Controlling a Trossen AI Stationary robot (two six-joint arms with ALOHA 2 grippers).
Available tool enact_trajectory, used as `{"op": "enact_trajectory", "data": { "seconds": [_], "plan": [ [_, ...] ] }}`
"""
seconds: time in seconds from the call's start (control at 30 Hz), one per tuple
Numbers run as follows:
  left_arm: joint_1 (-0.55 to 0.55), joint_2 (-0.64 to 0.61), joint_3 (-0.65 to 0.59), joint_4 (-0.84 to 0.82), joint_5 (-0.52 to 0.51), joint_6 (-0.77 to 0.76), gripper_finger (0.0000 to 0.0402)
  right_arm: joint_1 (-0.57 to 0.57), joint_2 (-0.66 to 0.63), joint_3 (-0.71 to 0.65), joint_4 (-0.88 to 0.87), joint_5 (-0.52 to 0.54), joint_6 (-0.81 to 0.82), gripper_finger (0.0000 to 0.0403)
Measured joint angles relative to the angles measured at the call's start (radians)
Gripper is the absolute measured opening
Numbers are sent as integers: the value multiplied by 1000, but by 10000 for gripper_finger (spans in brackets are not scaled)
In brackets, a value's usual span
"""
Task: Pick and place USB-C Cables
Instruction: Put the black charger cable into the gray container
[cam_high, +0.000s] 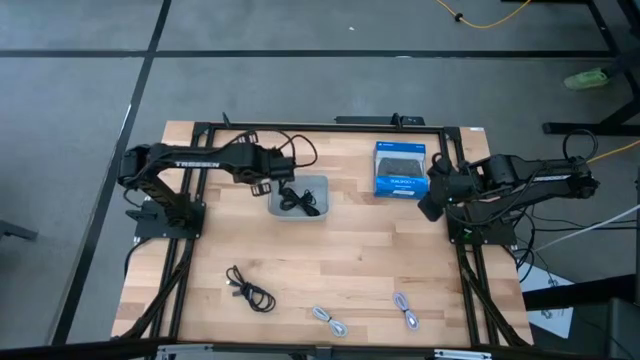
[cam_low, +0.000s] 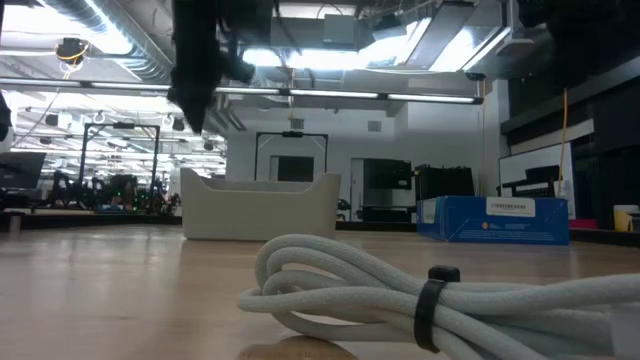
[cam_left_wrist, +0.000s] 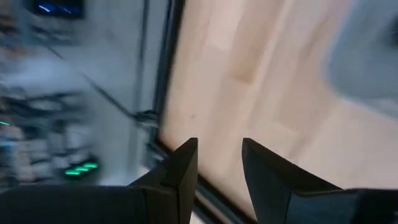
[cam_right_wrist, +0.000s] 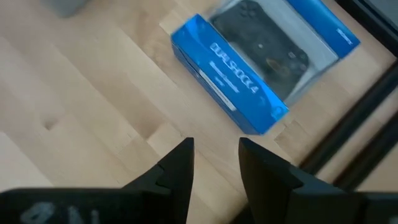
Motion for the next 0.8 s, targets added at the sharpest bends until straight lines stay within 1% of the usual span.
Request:
{"op": "enact_trajectory", "data": {
  "seconds": [0.07,0.13,0.2,0.3,0.37,0.43,0.53,0.63,0.73,0.8],
  "plan": [
    [-36,0,76,-75,93,-111,119,0,0,0,24,-3,0,129],
    [-73,0,141,-121,213,-210,119,0,0,0,40,-22,0,129],
    [-113,0,195,-135,346,-275,119,0,0,0,52,-46,0,129],
    [-175,0,251,-134,530,-308,119,0,0,0,70,-81,0,129],
    [-216,0,274,-132,622,-310,119,0,0,0,84,-120,-4,129],
    [-256,0,283,-131,694,-310,119,0,0,0,110,-183,-14,129],
    [-317,0,287,-131,761,-335,119,17,0,0,161,-306,-28,129],
    [-382,0,287,-131,776,-400,119,71,1,0,237,-389,-16,129],
    [-447,0,287,-130,756,-440,119,152,4,0,332,-389,45,129],
    [-491,0,287,-128,712,-444,119,218,17,0,384,-363,116,129]
  ]
}}
